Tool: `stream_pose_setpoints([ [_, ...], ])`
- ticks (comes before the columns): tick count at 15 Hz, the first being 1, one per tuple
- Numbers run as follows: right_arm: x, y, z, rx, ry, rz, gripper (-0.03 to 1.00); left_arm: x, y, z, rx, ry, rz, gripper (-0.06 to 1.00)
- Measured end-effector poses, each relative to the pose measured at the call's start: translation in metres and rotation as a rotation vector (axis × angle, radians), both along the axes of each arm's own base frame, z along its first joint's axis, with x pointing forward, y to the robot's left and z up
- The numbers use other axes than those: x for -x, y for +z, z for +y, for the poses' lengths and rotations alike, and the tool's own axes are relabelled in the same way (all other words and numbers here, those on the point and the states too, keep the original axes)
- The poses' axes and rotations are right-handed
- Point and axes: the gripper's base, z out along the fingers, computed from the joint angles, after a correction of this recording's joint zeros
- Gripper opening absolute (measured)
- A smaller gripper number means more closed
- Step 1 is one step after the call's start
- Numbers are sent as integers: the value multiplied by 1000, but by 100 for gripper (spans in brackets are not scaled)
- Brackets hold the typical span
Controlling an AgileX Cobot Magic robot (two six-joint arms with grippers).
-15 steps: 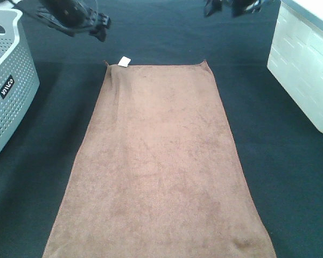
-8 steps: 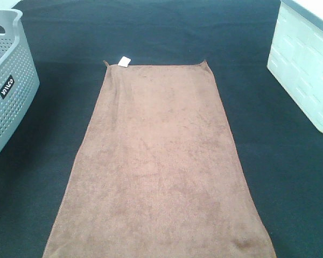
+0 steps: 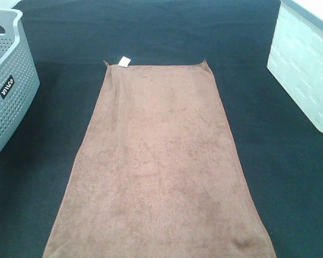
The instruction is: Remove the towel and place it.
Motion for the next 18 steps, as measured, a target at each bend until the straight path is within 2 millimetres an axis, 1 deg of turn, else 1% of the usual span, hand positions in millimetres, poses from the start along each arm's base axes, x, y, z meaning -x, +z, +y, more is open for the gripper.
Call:
stream_pose_setpoints([
  [1, 34, 1, -1, -11, -18, -39, 68, 32, 4, -2, -2, 3, -36, 76],
  [2, 73, -10, -3, -25, -43, -54, 68, 79, 5, -4, -6, 12, -103, 76],
  [3, 102, -17, -4, -35, -58, -76, 68, 107, 7, -6, -11, 16, -166, 76],
  [4, 129, -21, -5, -42, -63, -117, 68, 131, 6, -7, -16, 19, -207, 76],
  [5, 153, -28, -6, -45, -65, -148, 68, 157, 3, -8, -24, 21, -257, 76],
  [7, 197, -44, -8, -49, -60, -234, 68, 201, -10, -9, -50, 24, -328, 76],
  [8, 218, -53, -9, -49, -54, -281, 68, 225, -15, -10, -58, 25, -384, 76],
  [9, 233, -62, -9, -44, -43, -323, 68, 244, -23, -11, -61, 26, -428, 76],
  [11, 259, -80, -10, -29, -17, -405, 68, 278, -43, -12, -70, 29, -514, 76],
  [12, 259, -80, -10, -29, -17, -405, 68, 278, -43, -12, -70, 29, -514, 76],
  [13, 276, -92, -11, -21, -2, -472, 68, 302, -60, -14, -74, 29, -573, 76],
  [14, 284, -99, -11, -6, 19, -510, 68, 315, -70, -15, -73, 28, -614, 76],
  [15, 290, -106, -11, 9, 44, -537, 68, 323, -79, -16, -66, 25, -626, 76],
  [16, 290, -113, -10, 19, 67, -532, 68, 326, -85, -17, -60, 17, -591, 76],
  [17, 287, -120, -9, 20, 86, -513, 68, 326, -87, -18, -63, -3, -584, 76],
  [18, 283, -122, -7, 10, 100, -531, 68, 323, -88, -19, -59, -24, -604, 76],
])
